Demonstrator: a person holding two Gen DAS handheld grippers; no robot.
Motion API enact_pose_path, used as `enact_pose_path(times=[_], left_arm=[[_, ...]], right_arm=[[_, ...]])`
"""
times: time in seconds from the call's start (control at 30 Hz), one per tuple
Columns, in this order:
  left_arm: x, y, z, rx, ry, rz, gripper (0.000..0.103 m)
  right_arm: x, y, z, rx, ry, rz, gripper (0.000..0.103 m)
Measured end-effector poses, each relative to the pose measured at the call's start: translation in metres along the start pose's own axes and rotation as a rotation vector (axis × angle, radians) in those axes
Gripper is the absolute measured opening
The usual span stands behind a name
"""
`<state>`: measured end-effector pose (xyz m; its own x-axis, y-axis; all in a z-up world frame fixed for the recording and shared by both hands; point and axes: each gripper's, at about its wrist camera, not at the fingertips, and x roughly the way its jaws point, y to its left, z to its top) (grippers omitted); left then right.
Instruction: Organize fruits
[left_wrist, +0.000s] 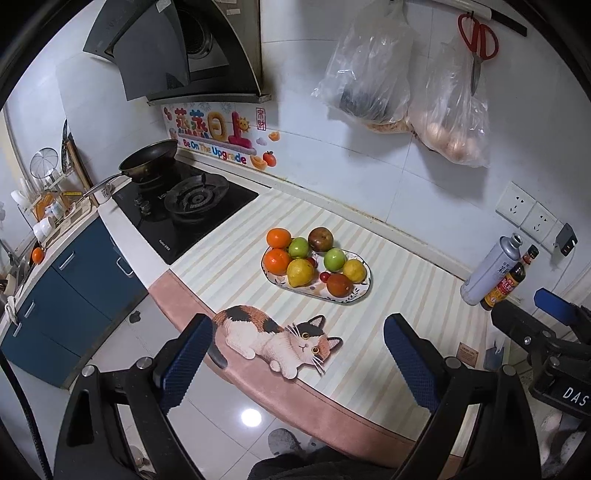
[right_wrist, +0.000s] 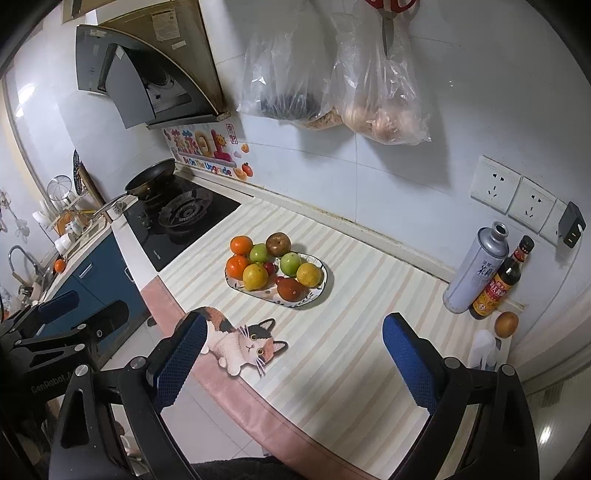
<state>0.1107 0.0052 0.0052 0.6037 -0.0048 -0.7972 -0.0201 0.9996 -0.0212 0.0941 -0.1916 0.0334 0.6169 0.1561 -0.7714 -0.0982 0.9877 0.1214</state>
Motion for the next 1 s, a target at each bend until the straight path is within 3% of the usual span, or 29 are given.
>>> enact_pose_path(times=[0.3,0.43,1.0], left_arm=[[0.017,-0.001,0.012,0.004,0.005,0.020,0.095],[0.034,0.000,0.020,0.007,0.017,0.036,0.101],[0.144,0.014,0.045,-0.019,0.121,0.101,0.101]], right_arm=[[0.017,-0.003,0.009,0.010,0.013,-0.002,0.098],[0.034,-0.004,0.014,0.003,0.026,-0.008,0.098],[0.159,-0.022,0.045,0.041,0.126,-0.065,0.098]])
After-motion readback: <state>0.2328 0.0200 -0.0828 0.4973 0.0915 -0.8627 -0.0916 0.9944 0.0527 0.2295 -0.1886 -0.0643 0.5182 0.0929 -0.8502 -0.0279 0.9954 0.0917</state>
